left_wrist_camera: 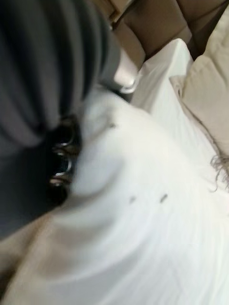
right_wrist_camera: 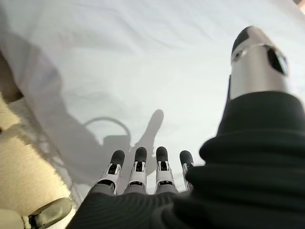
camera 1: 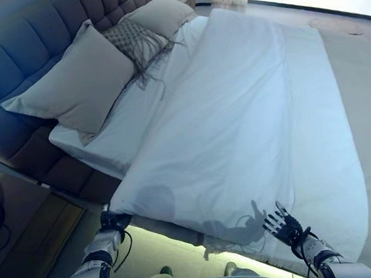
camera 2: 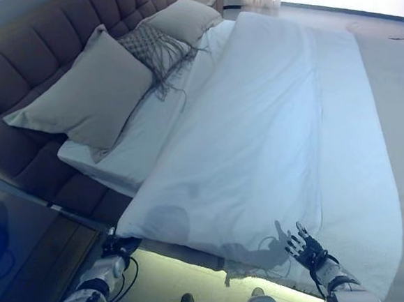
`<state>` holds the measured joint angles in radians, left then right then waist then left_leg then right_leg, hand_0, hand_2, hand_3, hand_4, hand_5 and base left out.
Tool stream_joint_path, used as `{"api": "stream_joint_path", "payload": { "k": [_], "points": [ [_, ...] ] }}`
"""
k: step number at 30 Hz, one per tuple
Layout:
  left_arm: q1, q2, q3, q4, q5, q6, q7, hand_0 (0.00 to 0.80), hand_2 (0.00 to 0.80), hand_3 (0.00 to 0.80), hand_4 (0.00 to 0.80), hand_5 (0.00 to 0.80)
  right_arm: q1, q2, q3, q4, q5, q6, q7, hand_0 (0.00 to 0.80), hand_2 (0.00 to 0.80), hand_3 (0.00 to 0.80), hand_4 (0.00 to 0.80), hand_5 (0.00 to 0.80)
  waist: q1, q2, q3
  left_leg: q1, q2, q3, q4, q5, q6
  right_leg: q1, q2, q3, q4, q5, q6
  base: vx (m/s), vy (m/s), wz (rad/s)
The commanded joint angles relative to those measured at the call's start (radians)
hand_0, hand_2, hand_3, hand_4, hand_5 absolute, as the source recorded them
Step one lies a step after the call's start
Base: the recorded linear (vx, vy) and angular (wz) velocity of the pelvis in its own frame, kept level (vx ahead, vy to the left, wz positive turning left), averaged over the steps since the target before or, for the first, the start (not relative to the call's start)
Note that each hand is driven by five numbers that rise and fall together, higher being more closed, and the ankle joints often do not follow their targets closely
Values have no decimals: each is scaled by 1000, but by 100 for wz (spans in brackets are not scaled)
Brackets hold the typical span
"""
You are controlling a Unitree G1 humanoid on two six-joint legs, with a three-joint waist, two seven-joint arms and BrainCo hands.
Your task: Make the bed neatly
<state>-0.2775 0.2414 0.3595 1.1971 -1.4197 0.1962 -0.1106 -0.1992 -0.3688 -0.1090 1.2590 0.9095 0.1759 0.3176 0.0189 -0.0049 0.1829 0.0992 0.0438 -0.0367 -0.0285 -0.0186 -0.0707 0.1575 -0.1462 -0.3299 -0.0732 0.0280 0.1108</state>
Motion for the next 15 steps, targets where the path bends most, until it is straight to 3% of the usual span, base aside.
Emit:
{"api": "stream_joint_path", "payload": {
  "k": [1,3,8,15],
  "points": [
    [229,228,136,9,74,-94,10,0,0,0,0,0,2,3,-39,-1,-11,-26,19,0,0,0,0,0,143,-29,-19,-23,-93,40,50,-28,94,-97,-11,62,217,-43,-2,-29,-19,39],
    [233,231,128,34,124,-103,11,0,0,0,0,0,-1,0,-42,-1,-10,-27,22,0,0,0,0,0,144,-29,-15,-25,-91,43,53,-28,94,-95,-10,61,213,-48,-4,-26,-7,42],
    [245,237,104,97,246,-39,-16,0,0,0,0,0,-7,-10,-47,3,-5,-18,28,0,0,0,0,0,141,-23,-12,-21,-92,44,52,-27,93,-90,-10,62,207,-53,-7,-7,2,50],
    [266,224,85,118,261,-23,-51,0,0,0,0,0,-7,-26,-59,0,-7,-13,13,0,0,0,0,0,138,-10,-5,-20,-94,42,54,-28,92,-87,-8,63,205,-59,-10,-21,24,47]
  ]
}}
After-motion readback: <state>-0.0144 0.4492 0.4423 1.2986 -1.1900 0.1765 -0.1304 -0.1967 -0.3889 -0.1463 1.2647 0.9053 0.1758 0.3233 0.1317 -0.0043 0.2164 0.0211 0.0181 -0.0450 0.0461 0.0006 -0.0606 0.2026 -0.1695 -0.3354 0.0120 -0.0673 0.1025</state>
